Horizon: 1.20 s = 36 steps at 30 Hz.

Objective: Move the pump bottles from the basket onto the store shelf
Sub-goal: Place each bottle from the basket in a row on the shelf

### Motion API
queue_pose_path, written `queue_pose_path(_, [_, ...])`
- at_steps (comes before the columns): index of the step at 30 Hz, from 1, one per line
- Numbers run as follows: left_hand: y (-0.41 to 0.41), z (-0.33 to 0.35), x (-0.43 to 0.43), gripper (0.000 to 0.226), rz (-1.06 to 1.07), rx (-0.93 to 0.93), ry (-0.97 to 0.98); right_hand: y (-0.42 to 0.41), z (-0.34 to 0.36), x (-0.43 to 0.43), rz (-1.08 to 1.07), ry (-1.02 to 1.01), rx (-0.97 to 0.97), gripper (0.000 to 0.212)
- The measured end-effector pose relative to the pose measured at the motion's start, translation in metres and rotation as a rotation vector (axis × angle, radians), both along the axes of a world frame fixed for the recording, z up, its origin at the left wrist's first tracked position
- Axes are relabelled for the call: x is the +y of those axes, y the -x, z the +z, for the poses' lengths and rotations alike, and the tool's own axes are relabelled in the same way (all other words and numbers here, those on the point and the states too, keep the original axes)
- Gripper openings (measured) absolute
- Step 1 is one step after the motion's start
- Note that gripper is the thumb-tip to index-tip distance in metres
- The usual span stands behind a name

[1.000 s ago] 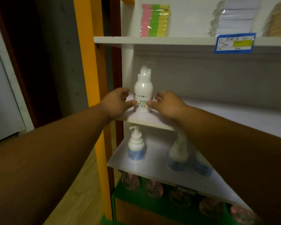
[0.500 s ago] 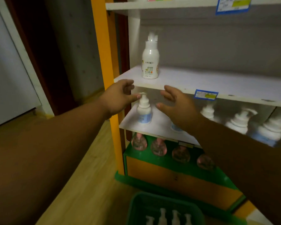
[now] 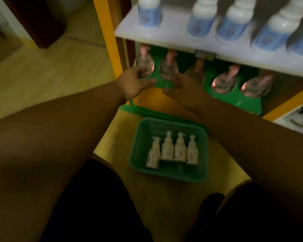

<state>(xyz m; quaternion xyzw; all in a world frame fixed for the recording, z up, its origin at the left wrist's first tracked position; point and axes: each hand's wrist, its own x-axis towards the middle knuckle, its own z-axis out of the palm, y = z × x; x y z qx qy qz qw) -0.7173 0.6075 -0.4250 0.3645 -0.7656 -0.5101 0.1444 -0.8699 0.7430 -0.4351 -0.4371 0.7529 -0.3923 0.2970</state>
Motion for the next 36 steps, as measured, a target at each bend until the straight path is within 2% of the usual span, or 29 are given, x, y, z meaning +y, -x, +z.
queue_pose_path(3, [0.006,-0.035,0.010,0.072,-0.007,-0.087,-0.045,0.002,-0.042,0.008,-0.067,-0.160,-0.035,0.084])
queue_pose_path(7, [0.016,-0.077,0.011,0.071,0.006,-0.130,-0.099,0.005,-0.087,0.012,-0.014,-0.268,-0.007,0.058])
queue_pose_path(10, [0.023,-0.112,0.018,0.067,0.034,-0.173,-0.109,0.002,-0.119,0.017,-0.036,-0.265,-0.080,0.053])
queue_pose_path(15, [0.028,-0.177,0.031,0.061,-0.031,-0.313,-0.149,-0.008,-0.188,0.030,-0.032,-0.424,-0.119,0.062])
queue_pose_path(19, [0.033,-0.214,0.028,0.063,-0.039,-0.427,-0.175,-0.014,-0.232,0.033,-0.020,-0.606,-0.116,0.081])
queue_pose_path(23, [0.033,-0.253,0.031,0.057,-0.042,-0.511,-0.211,-0.014,-0.261,0.016,-0.056,-0.627,-0.210,0.071])
queue_pose_path(28, [0.012,-0.290,0.033,0.008,-0.085,-0.590,-0.293,-0.019,-0.289,-0.002,-0.155,-0.706,-0.462,0.044])
queue_pose_path(30, [0.007,-0.299,0.035,0.015,-0.127,-0.622,-0.321,-0.025,-0.301,-0.006,-0.226,-0.738,-0.577,0.044])
queue_pose_path(32, [0.006,-0.311,0.039,0.010,-0.179,-0.670,-0.332,-0.029,-0.308,-0.009,-0.292,-0.758,-0.663,0.050])
queue_pose_path(35, [0.008,-0.330,0.049,0.023,-0.209,-0.736,-0.386,-0.031,-0.317,-0.013,-0.238,-0.794,-0.605,0.033])
queue_pose_path(36, [0.009,-0.338,0.053,0.020,-0.222,-0.730,-0.414,-0.032,-0.318,-0.015,-0.205,-0.808,-0.574,0.037])
